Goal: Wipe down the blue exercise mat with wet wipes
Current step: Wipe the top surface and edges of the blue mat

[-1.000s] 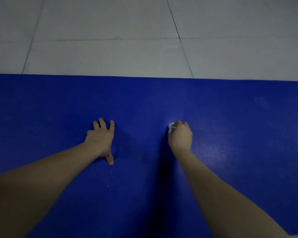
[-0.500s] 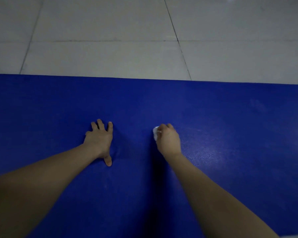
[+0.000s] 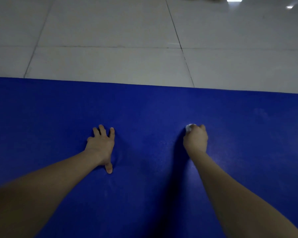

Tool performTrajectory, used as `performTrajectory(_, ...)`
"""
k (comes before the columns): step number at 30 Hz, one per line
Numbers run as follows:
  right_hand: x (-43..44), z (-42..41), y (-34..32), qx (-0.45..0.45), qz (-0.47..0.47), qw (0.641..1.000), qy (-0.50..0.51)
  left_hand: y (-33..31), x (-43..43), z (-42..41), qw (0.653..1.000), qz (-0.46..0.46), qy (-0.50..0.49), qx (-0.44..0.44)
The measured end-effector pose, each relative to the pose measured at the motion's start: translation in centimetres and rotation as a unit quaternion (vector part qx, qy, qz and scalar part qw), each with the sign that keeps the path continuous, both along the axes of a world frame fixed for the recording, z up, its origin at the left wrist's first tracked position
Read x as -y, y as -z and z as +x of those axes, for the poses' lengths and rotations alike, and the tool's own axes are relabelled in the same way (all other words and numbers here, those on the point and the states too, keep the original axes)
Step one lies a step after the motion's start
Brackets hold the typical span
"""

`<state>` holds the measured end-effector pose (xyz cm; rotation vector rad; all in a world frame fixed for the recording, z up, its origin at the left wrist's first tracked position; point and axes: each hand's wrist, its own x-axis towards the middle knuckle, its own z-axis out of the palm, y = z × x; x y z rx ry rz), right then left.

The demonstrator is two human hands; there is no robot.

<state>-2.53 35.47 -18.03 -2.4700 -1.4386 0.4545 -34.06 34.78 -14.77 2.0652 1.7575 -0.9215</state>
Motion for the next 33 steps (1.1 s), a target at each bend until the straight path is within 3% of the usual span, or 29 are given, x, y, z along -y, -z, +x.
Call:
performTrajectory(3,0.1,-5.1,0.9,0.003,0.031,0.995,-0.097,-0.1,0.1,-0.1,1.000,-0.001,0.001,0.001)
performTrajectory(9,0.9,-12.2,0.5,-0.016,0.007,0.972,-0.233,0.1,0.1,0.0,1.000,-0.002,0.002,-0.007)
performTrajectory(15,0.2,-9.9,0.4,0.006,-0.004,0.945,-0.326,0.2,0.0,-0.1,1.000,-0.003,-0.006,0.002)
performTrajectory(20,-0.2,-4.7,-0.9,0.087,-0.038,0.958,-0.271,0.2,0.0,0.0,1.000,-0.006,-0.007,0.008)
performTrajectory(25,2.0,1.1,-2.5,0.084,-0.168,0.965,-0.184,-0.7,0.2,0.0,1.000,-0.011,-0.008,0.008)
performTrajectory(28,3.0,1.4,-3.6,0.102,-0.257,0.947,-0.165,-0.9,0.3,-0.5,1.000,-0.004,-0.010,0.023)
performTrajectory(33,3.9,-1.3,-1.9,0.141,-0.240,0.935,-0.219,-0.5,0.6,-1.1,0.999,-0.005,-0.029,0.043)
